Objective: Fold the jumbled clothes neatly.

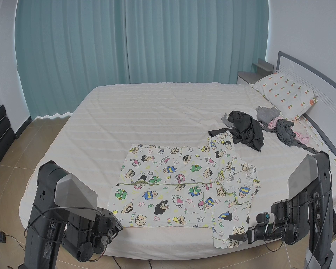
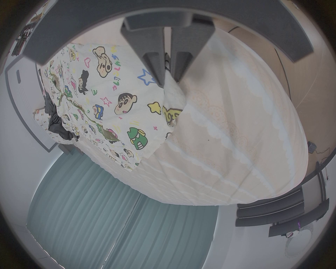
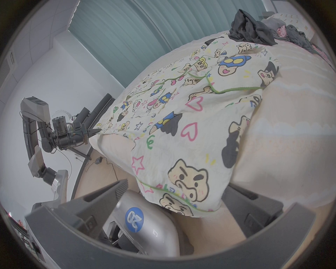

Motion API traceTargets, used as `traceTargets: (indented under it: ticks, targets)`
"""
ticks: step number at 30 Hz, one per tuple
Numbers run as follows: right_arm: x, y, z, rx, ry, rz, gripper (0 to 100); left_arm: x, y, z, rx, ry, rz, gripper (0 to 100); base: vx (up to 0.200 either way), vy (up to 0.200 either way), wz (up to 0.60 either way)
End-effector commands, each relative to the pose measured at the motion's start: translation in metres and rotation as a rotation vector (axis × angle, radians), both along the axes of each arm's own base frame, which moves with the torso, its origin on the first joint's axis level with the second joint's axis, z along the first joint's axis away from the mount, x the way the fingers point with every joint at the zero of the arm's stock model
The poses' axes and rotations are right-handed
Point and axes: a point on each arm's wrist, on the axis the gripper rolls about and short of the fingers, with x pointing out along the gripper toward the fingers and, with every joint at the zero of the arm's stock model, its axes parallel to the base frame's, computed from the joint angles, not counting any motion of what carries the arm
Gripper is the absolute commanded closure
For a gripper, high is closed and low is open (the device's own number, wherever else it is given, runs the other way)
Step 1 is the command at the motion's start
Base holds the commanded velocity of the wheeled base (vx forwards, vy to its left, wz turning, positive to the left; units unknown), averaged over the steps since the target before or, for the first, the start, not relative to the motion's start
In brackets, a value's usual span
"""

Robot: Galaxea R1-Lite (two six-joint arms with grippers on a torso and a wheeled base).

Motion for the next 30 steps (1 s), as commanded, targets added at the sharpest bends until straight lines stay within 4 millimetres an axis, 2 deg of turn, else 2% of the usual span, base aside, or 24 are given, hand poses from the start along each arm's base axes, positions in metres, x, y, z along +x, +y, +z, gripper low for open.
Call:
traceTargets:
  ticks: [1, 9, 22, 30]
  targets:
    - [0.0, 0.0, 0.0, -0.019, -0.01, -0.015, 100, 0.001, -0.001, 0.002, -0.008, -0.017, 0.001, 100, 0.0, 0.0, 0.0]
    - [-0.012, -0.002, 0.001, -0.026, 0.038, -0.018, 100, 0.0, -0.001, 0.001, -0.001, -0.012, -0.002, 100, 0.0, 0.0, 0.0]
    - [-0.028, -0.006, 0.014, 0.01, 0.08, -0.002, 100, -0.012, 0.004, 0.003, 0.035, 0.032, -0.019, 100, 0.0, 0.0, 0.0]
    - [-0.034, -0.007, 0.014, -0.003, 0.089, 0.018, 100, -0.012, 0.006, 0.006, 0.046, 0.026, -0.025, 100, 0.0, 0.0, 0.0]
